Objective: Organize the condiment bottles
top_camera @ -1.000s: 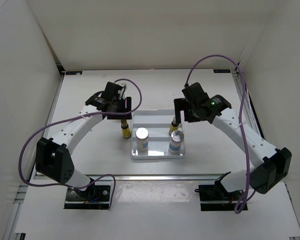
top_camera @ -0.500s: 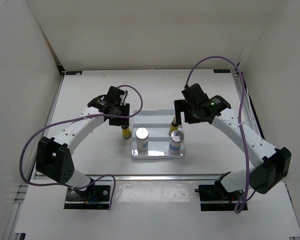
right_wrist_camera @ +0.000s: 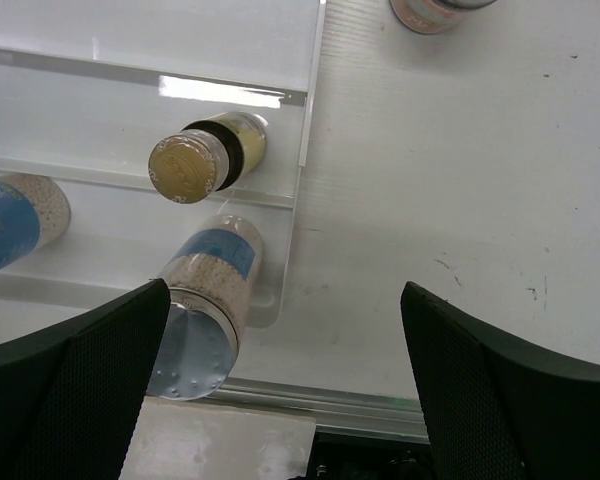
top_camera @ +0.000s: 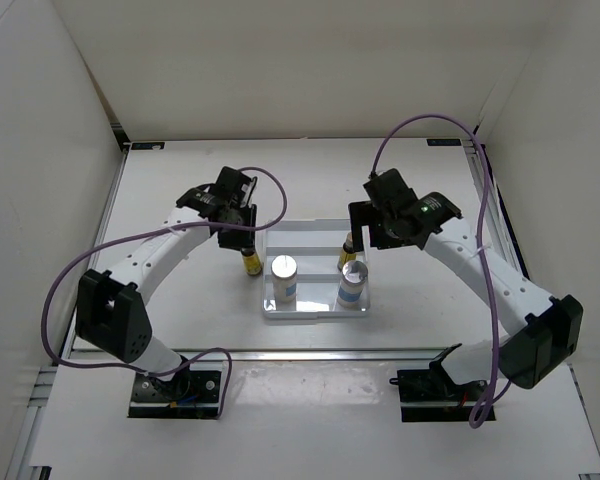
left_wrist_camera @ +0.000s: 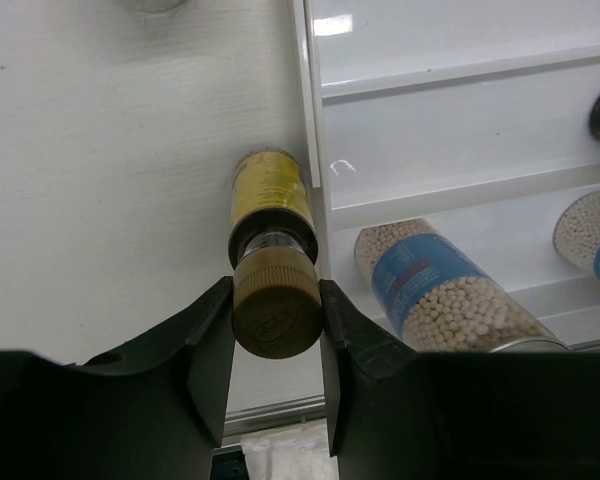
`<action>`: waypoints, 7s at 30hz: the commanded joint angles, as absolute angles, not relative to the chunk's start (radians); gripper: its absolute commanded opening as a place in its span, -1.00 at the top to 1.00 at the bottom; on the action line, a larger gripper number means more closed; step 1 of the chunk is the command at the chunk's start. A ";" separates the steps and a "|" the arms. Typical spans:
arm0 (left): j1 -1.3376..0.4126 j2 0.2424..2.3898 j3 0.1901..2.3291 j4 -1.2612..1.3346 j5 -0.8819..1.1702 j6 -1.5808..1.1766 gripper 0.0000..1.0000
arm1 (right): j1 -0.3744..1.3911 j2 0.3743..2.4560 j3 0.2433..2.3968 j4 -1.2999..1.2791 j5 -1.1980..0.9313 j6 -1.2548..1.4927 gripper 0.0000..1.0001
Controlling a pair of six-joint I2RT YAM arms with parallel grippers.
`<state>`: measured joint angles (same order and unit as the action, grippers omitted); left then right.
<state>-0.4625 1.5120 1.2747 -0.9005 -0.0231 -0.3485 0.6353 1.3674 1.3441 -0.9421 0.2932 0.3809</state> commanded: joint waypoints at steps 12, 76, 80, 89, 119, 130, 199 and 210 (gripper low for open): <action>-0.577 1.565 1.635 -0.992 -0.046 -0.331 0.69 | 0.635 1.325 1.327 -0.948 0.322 0.376 -0.98; -0.307 1.327 1.238 -0.813 -0.362 -0.253 -1.00 | 0.281 2.078 1.784 -0.874 0.335 0.374 -0.98; -0.307 1.261 1.129 -0.758 -0.373 -0.262 -1.00 | 0.272 2.120 1.775 -0.856 0.291 0.350 -0.98; -0.307 1.207 1.015 -0.697 -0.364 -0.281 -1.00 | 0.272 2.140 1.766 -0.847 0.282 0.341 -0.39; -0.307 1.232 1.015 -0.657 -0.336 -0.262 -1.00 | 0.383 1.896 1.805 -0.838 0.221 0.262 0.99; -0.307 1.232 1.015 -0.657 -0.336 -0.262 -1.00 | 0.489 2.037 1.867 -0.859 0.140 0.213 0.99; -0.307 1.259 1.025 -0.657 -0.318 -0.253 -1.00 | 0.471 2.140 1.991 -1.032 0.034 0.127 -0.50; -0.307 1.259 1.025 -0.657 -0.328 -0.264 -1.00 | 0.480 1.970 2.051 -1.019 0.197 0.181 -0.86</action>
